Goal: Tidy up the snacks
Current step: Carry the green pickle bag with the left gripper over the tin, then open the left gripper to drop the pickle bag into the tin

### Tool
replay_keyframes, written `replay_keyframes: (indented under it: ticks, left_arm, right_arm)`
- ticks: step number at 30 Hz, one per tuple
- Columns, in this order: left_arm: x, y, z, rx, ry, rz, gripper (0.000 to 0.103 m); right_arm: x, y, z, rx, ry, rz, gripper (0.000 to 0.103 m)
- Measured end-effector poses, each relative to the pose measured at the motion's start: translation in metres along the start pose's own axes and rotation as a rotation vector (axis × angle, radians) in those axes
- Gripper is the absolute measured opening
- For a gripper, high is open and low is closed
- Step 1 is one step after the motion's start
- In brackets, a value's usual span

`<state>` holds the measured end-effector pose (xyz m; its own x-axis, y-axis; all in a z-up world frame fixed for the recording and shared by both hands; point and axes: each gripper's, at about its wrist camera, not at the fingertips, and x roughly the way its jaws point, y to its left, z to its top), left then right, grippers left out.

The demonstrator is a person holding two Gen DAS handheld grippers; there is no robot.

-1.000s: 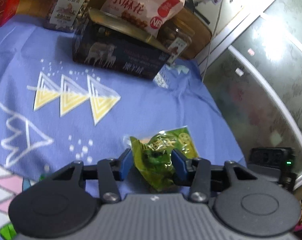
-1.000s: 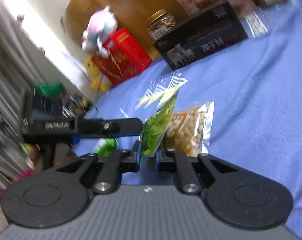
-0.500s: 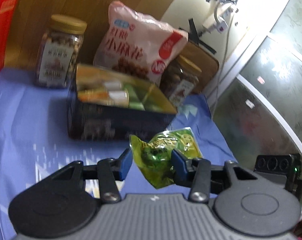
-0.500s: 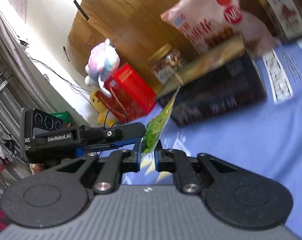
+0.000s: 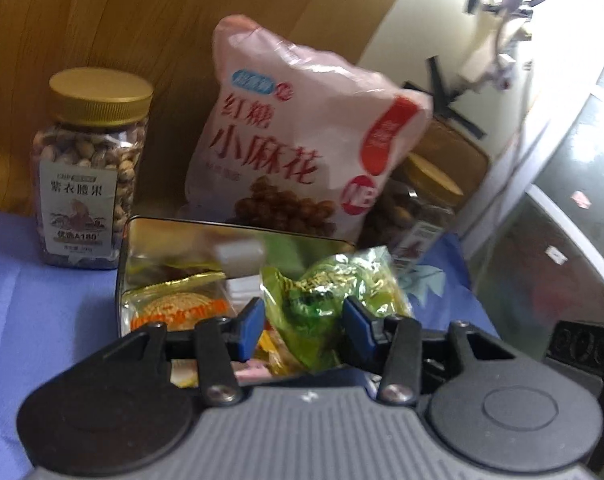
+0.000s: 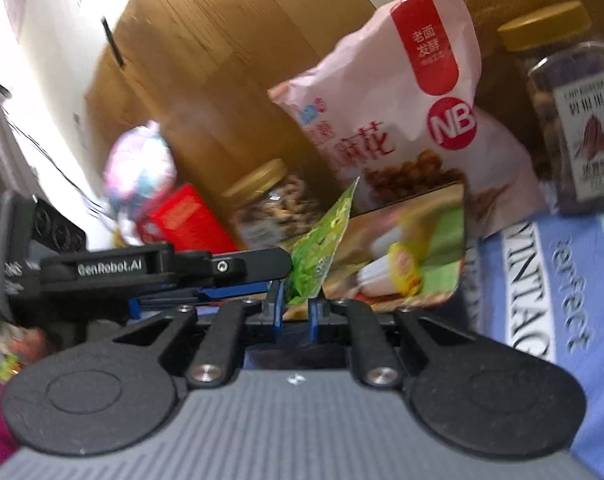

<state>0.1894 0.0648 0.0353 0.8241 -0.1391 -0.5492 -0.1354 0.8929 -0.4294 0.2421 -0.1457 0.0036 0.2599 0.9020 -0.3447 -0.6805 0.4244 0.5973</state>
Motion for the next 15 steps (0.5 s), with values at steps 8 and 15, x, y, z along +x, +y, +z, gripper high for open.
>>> replay_keyframes:
  ticks: [8,15]
  left_arm:
    - [-0.021,0.001,-0.013,0.015,-0.002,-0.014,0.045]
    - [-0.103,0.015,-0.066,0.028,-0.017,-0.054,0.051]
  right_arm:
    - [-0.014,0.013,-0.008,-0.194,-0.099,-0.253,0.055]
    - [-0.062,0.031,-0.041,-0.143,-0.149,-0.249,0.055]
